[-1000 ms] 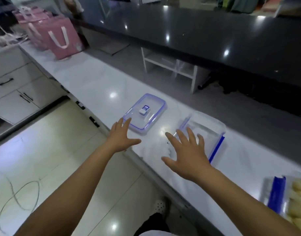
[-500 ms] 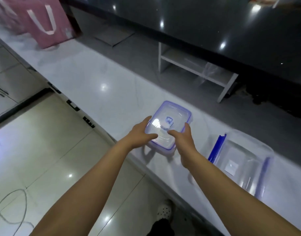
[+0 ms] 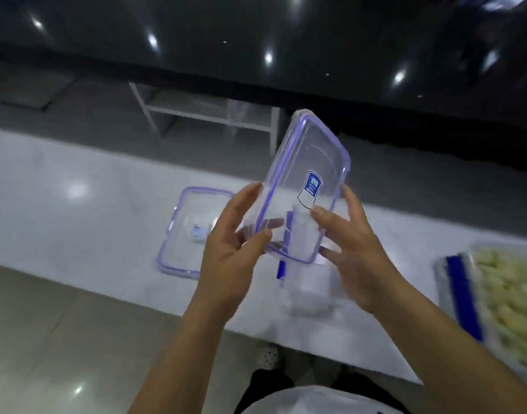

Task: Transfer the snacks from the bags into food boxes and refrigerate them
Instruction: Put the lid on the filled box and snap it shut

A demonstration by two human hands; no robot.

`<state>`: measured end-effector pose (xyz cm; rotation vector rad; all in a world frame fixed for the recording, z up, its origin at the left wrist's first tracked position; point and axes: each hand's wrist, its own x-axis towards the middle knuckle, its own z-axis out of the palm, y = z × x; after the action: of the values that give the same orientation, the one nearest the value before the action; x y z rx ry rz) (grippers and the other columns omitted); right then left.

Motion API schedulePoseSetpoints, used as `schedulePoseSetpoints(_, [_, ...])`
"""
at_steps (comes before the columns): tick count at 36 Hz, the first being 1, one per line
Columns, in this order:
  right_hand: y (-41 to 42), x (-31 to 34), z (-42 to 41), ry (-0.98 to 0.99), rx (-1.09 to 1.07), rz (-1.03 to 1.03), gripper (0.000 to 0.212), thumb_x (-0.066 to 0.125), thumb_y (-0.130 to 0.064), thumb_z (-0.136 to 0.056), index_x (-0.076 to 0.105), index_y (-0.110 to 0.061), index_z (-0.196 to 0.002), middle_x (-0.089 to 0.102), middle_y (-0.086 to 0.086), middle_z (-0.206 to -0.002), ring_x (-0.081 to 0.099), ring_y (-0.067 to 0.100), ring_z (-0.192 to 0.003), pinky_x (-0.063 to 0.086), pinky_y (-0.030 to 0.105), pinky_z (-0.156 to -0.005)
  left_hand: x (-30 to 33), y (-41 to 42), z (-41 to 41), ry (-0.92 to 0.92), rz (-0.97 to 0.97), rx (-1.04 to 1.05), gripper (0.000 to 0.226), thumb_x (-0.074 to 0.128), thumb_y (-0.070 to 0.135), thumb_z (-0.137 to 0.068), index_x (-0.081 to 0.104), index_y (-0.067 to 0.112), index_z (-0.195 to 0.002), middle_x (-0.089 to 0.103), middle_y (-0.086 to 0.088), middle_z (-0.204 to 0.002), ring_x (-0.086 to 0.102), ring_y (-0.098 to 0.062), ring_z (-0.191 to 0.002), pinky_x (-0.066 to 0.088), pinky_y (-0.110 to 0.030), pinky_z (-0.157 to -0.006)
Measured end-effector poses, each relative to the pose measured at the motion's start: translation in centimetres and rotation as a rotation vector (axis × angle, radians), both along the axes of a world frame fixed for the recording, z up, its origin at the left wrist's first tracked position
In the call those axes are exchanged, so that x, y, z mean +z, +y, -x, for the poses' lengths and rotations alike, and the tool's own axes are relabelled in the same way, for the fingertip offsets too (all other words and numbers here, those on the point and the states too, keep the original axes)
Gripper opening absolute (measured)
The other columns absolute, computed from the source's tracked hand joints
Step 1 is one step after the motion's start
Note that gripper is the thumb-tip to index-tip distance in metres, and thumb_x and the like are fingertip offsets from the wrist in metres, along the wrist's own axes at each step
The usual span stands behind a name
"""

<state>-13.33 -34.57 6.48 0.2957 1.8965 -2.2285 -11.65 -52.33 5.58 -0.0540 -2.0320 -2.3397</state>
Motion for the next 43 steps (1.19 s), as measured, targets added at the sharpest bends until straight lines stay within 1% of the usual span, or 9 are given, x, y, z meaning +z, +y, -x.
schedulePoseSetpoints(5, [9.8,2.4,-4.5,-0.019,-0.174,-0.043,0.091,0.079,-0.063,-0.067,0.029,-0.063,-0.143,0.062,-0.020,-0.135,0.064,0.013,-0.120,0.048,0.053,-0.103,1.4,10.2,-2.1,0.082,0.003,-0.320,0.065,0.063,0.005,-0.096,0.045,0.045,-0.145,0.050,0.020,-0.148,0.066,-0.019,-0.119,0.060,-0.030,-0.086])
schedulePoseSetpoints(9, [15.4,3.6,-7.9,0.035,-0.354,-0.046,0.081,0.086,-0.059,-0.061,0.036,-0.077,-0.123,0.068,-0.028,-0.119,0.071,0.005,-0.104,0.061,0.027,-0.069,1.9,17.1,-3.8,0.065,-0.008,-0.565,0.068,0.065,0.013,-0.096,0.040,0.053,-0.145,0.047,0.023,-0.150,0.063,-0.019,-0.123,0.058,-0.035,-0.093])
schedulePoseSetpoints(16, [24.2,2.8,-12.1,-0.002,-0.502,-0.002,0.108,0.087,-0.049,-0.062,0.020,-0.065,-0.145,0.063,-0.024,-0.125,0.071,0.004,-0.101,0.059,0.023,-0.062,1.6,26.3,-6.2,-0.059,0.028,-0.785,0.072,0.069,0.018,-0.094,0.036,0.052,-0.148,0.045,0.019,-0.152,0.054,-0.023,-0.133,0.055,-0.050,-0.098])
schedulePoseSetpoints(18, [26.4,2.2,-13.1,-0.003,-0.498,-0.032,0.123,0.092,-0.056,-0.050,0.016,-0.066,-0.146,0.062,-0.036,-0.119,0.069,0.001,-0.104,0.060,0.024,-0.067,1.2,28.4,-6.8,-0.084,0.023,-0.840,0.072,0.069,0.018,-0.094,0.035,0.049,-0.150,0.045,0.014,-0.154,0.051,-0.021,-0.137,0.052,-0.053,-0.101])
schedulePoseSetpoints(25, [32.3,-0.4,-15.3,-0.094,-0.448,-0.272,0.131,0.086,-0.074,-0.036,0.009,-0.071,-0.143,0.021,-0.023,-0.154,0.040,0.013,-0.139,0.044,0.046,-0.106,-0.3,32.5,-7.6,-0.173,0.128,-0.980,0.071,0.072,0.015,-0.092,0.040,0.039,-0.150,0.051,0.006,-0.149,0.056,-0.029,-0.131,0.051,-0.049,-0.104])
schedulePoseSetpoints(33, [34.4,-4.2,-15.8,-0.287,-0.245,-0.731,0.130,0.064,-0.084,-0.034,-0.008,-0.070,-0.142,-0.004,-0.017,-0.161,0.011,0.025,-0.150,0.026,0.054,-0.115,-4.5,33.6,-5.2,-0.559,0.330,-0.335,0.051,0.068,0.026,-0.095,0.048,0.049,-0.137,0.051,0.014,-0.142,0.054,-0.011,-0.127,0.052,-0.030,-0.096])
schedulePoseSetpoints(36, [34.1,-5.1,-15.6,-0.350,-0.151,-0.848,0.129,0.063,-0.084,-0.041,-0.012,-0.064,-0.144,-0.010,-0.016,-0.162,0.014,0.031,-0.148,0.029,0.053,-0.113,-6.2,33.0,-4.7,-0.804,0.273,-0.360,0.062,0.065,0.025,-0.096,0.035,0.040,-0.148,0.053,0.005,-0.142,0.058,-0.017,-0.123,0.050,-0.042,-0.103])
schedulePoseSetpoints(40, [32.5,-5.8,-14.1,-0.425,-0.078,-1.029,0.132,0.052,-0.090,-0.043,-0.019,-0.054,-0.148,-0.016,-0.006,-0.164,0.016,0.037,-0.145,0.030,0.053,-0.112,-7.6,33.1,-4.0,-0.937,0.122,-0.416,0.046,0.059,0.015,-0.097,0.045,0.032,-0.138,0.078,-0.003,-0.091,0.076,-0.014,-0.079,0.060,-0.035,-0.070])
schedulePoseSetpoints(43, [31.1,-5.9,-12.2,-0.465,-0.043,-1.177,0.129,0.052,-0.091,-0.048,-0.019,-0.050,-0.148,-0.018,-0.001,-0.163,0.018,0.042,-0.143,0.030,0.056,-0.109,-7.7,33.4,-3.2,-0.946,0.072,-0.435,0.033,0.051,0.009,-0.097,0.063,0.019,-0.126,0.077,-0.004,-0.085,0.072,-0.014,-0.068,0.059,-0.032,-0.064])
